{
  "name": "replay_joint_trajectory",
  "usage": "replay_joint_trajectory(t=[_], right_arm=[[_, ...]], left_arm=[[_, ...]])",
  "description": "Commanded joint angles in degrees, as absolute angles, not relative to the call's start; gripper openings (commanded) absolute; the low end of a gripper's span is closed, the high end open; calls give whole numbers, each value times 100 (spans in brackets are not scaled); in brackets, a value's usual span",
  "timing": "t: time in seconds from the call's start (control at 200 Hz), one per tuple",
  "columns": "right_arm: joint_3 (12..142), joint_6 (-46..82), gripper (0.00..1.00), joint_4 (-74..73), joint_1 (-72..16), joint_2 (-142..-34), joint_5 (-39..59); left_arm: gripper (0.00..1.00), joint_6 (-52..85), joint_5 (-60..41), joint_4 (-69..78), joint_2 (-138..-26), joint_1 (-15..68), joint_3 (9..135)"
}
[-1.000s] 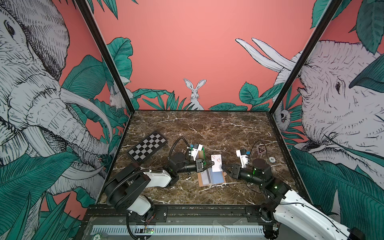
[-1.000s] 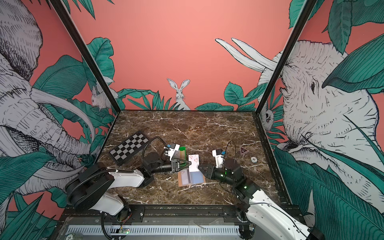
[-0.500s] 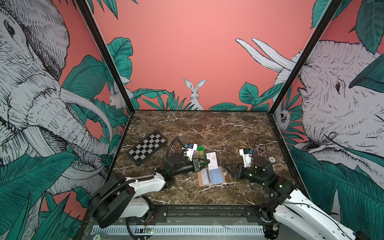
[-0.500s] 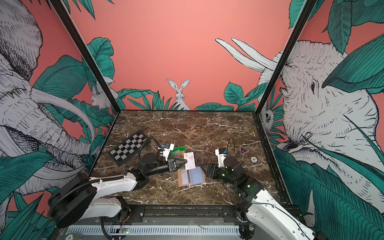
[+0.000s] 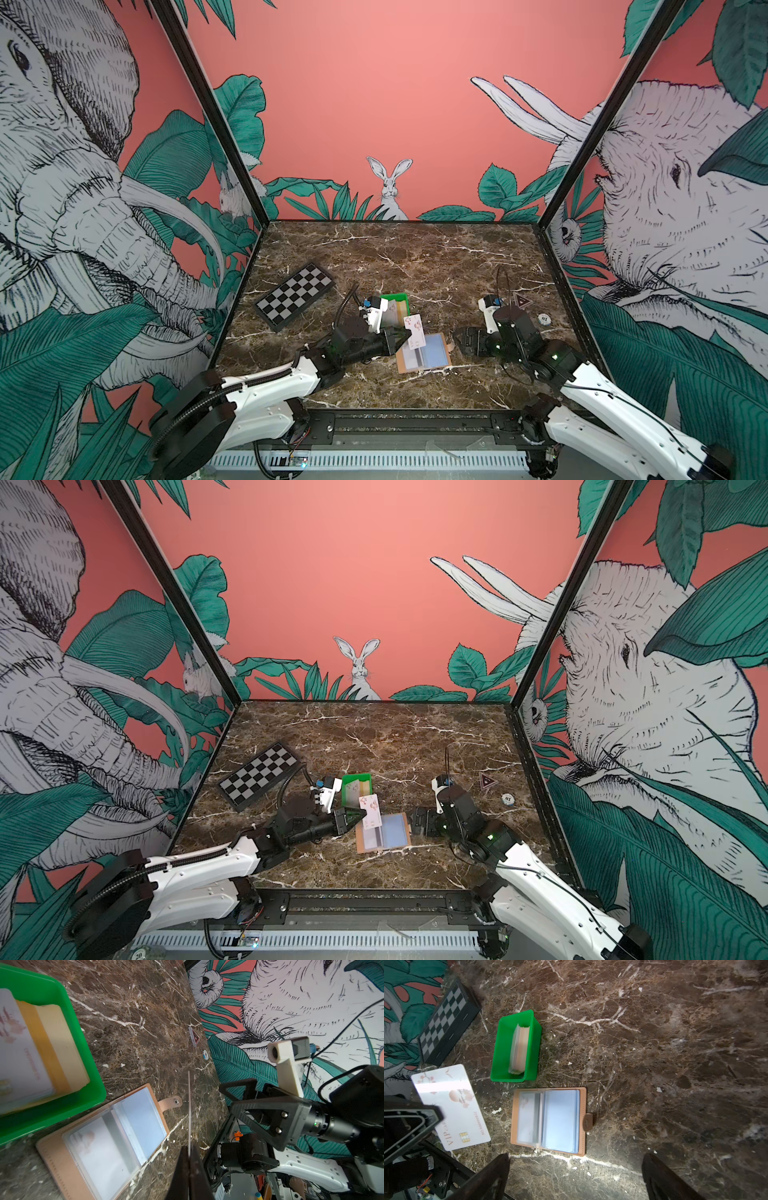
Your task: Put the credit cards into the card holder
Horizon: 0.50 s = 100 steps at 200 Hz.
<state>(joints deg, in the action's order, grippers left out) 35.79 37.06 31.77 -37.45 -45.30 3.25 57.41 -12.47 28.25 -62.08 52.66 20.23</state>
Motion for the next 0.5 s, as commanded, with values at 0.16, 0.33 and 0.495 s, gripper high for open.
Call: replay_joint_trajectory(t=[0.16,0.33,0.495], right_arm=[[3675,3345,98,3448,-3727,-4689,-211],[3551,3838,98,3387,-3733,-4482,34],[3401,3985,98,3250,-3759,-4599,64]], left_arm=[[0,5398,-451,1860,-5923,5659,2215],[0,5399,-595,2156,-5923,5686,2083],[0,5397,-669,1989,-5837,5681,2051]])
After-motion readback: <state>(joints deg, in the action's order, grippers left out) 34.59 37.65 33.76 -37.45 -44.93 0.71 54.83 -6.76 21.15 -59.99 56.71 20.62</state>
